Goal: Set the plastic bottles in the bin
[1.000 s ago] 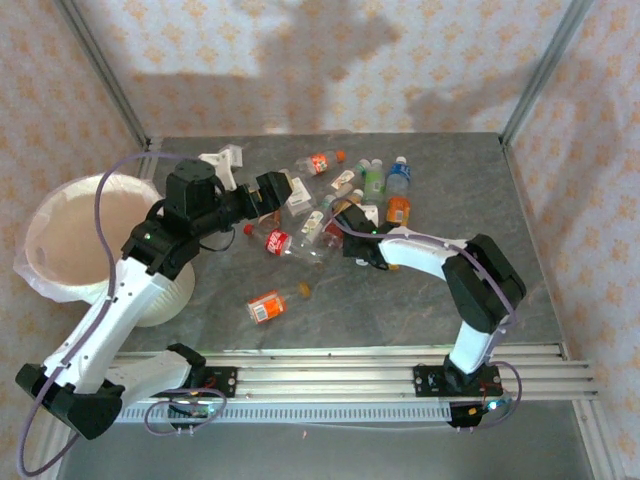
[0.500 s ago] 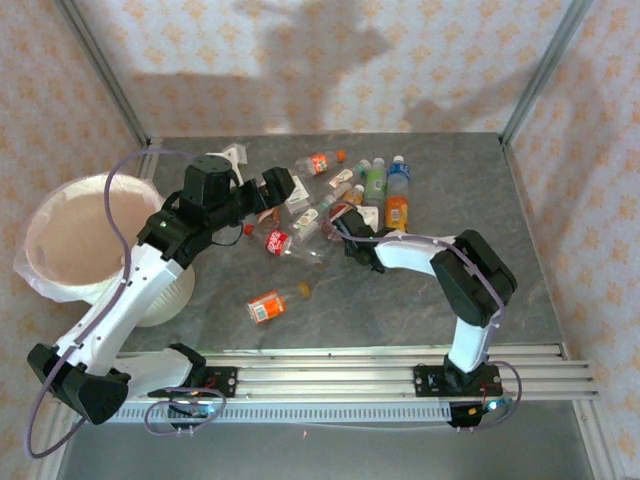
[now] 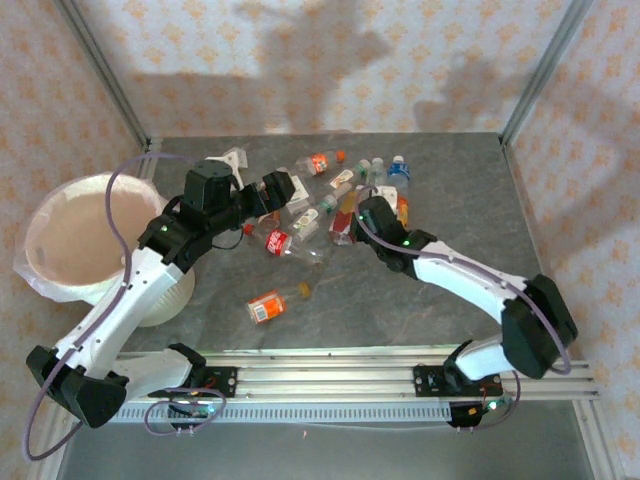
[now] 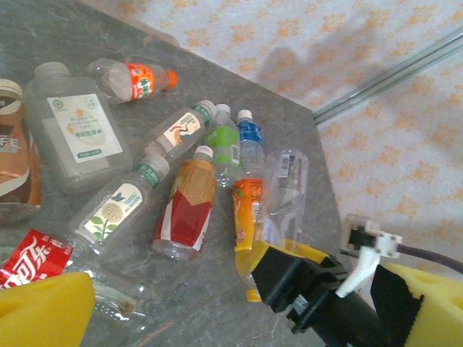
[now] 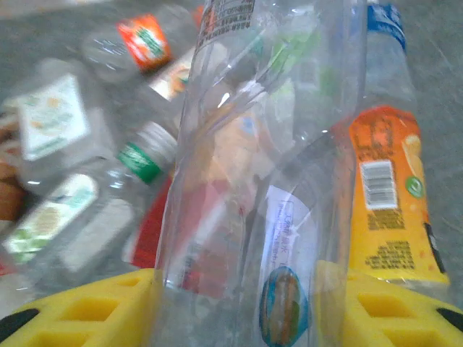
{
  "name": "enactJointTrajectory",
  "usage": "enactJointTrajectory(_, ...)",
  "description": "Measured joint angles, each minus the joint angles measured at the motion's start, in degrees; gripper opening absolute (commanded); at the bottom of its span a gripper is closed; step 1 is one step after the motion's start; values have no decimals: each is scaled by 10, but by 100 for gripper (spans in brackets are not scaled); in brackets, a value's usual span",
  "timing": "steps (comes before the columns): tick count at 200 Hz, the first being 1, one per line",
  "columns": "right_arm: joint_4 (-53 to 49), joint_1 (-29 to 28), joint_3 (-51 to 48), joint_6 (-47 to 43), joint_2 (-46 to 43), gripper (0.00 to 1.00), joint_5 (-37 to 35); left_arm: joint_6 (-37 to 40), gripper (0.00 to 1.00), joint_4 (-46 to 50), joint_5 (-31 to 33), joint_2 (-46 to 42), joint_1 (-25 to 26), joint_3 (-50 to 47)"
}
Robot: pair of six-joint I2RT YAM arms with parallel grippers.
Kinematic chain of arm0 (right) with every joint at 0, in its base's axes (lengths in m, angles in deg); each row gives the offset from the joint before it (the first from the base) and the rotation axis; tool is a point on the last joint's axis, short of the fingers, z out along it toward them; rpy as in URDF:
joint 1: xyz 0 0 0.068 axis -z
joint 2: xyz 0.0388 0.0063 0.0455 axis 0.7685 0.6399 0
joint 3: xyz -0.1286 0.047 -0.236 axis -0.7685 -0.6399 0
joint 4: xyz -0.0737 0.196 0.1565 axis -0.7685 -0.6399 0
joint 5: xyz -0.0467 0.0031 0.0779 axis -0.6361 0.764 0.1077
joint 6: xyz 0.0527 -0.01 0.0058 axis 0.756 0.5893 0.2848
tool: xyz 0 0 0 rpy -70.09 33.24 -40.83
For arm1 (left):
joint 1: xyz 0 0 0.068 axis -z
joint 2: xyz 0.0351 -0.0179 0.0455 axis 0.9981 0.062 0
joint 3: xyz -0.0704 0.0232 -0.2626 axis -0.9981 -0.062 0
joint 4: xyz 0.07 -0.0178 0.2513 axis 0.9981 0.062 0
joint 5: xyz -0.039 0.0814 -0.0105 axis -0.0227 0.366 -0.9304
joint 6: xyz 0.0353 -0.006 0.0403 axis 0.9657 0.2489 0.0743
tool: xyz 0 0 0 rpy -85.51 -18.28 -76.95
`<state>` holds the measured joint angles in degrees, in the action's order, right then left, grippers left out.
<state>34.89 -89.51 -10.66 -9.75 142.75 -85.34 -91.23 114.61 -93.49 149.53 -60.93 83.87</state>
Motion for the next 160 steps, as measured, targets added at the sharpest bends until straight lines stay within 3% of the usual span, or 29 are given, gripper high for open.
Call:
enactJointTrajectory(84,111,-25,-1,-46,-57,44,187,-16,100,-73,-121,49,0,0)
enactJointTrajectory(160,157,-42,19,-44,-64,44,326,-30,100,-85,-105,58,7,6)
